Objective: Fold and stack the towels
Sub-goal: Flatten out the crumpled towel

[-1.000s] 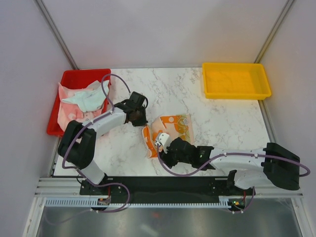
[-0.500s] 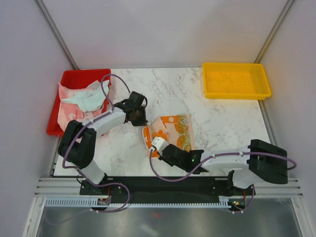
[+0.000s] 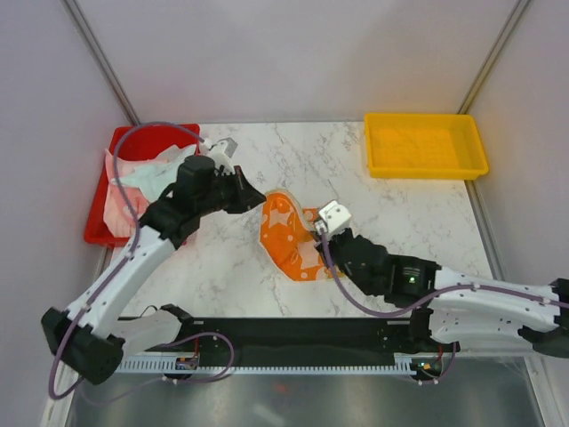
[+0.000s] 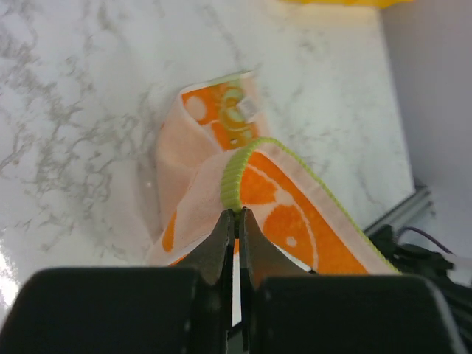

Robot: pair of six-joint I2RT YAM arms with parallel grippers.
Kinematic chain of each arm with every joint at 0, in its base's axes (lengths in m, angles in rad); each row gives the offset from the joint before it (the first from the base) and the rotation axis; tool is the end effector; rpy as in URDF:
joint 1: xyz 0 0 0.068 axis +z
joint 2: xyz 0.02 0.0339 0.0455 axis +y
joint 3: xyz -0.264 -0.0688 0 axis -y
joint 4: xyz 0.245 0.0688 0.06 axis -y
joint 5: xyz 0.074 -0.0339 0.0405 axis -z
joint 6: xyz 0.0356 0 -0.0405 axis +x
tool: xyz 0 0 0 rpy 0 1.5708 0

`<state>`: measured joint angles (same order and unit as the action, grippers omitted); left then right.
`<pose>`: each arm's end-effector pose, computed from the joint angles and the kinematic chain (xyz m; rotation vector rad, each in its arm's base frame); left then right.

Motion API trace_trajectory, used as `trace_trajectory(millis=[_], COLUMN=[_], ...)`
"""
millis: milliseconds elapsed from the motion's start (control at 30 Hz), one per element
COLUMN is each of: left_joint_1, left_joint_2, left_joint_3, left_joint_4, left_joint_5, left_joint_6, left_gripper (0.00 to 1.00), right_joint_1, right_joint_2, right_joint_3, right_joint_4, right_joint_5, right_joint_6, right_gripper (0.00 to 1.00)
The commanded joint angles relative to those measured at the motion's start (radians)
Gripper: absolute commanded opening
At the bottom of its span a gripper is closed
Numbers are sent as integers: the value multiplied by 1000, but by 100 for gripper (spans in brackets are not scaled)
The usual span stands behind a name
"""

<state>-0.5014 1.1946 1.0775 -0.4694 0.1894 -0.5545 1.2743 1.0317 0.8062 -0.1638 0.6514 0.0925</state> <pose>0.2284 -0.1328 0.3297 0.0550 2.2593 -0.7948 0.0882 0.2149 0.3049 -0.6796 1.7617 0.2976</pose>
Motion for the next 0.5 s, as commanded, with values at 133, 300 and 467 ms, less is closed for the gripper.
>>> trace_trajectory(millis=[133,300,467], left_joint_1=[-19,-34,-34], left_joint_2=[-298,-291,-186], left_joint_3=[154,385,528], left_joint_4=[29,35,-17], left_joint_5=[294,369,296], left_joint_6=[-65,-130,-127], left_gripper=[2,2,2], right_joint_1=[17,17,16], right_joint_2=[-274,-256,-144], right_joint_3=[237,532,695], right_joint_4=[-150,-187,-194], right_joint_5=[-93,-231,-101], right_joint_6=[-40,-65,-196], right_gripper=[0,0,0])
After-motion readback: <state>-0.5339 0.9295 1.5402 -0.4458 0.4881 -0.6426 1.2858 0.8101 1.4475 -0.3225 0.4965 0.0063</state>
